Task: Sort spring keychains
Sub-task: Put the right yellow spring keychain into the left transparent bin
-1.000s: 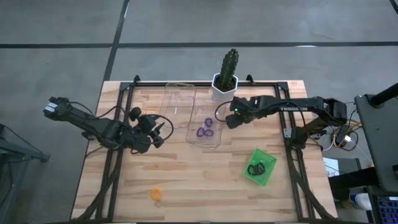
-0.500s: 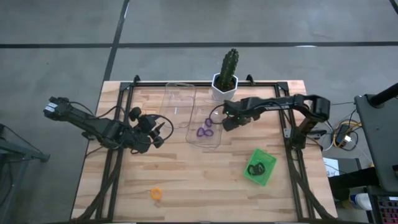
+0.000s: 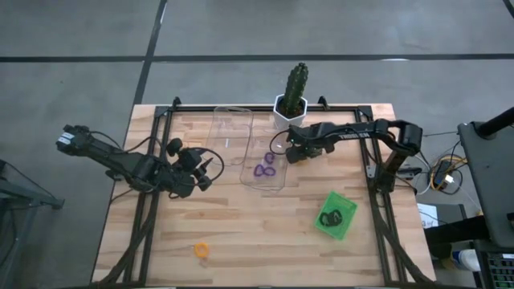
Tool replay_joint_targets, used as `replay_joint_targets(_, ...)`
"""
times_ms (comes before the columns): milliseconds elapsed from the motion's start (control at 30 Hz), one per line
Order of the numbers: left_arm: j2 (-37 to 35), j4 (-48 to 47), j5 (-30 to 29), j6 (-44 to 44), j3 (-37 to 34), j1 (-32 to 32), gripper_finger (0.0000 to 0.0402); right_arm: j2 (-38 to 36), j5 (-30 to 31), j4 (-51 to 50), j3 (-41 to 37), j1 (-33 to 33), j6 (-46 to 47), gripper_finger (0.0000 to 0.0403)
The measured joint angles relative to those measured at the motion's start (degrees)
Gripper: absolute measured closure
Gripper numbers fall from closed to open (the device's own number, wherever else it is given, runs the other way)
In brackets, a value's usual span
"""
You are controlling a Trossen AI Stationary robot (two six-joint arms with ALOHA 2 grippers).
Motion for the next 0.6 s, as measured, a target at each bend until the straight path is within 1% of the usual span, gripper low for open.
replay_joint_targets(233, 0.00, 0.00, 0.00, 0.00, 0.00, 0.01, 0.0248, 0.11, 1.27, -0.10, -0.65, -0.46, 1.27, 0.0289)
replay_joint_targets(600, 0.00, 0.11, 0.00, 0.00, 0.00, 0.00, 0.0248, 0.04, 1.22, 0.23, -1.90, -0.39, 2.86, 0.0289)
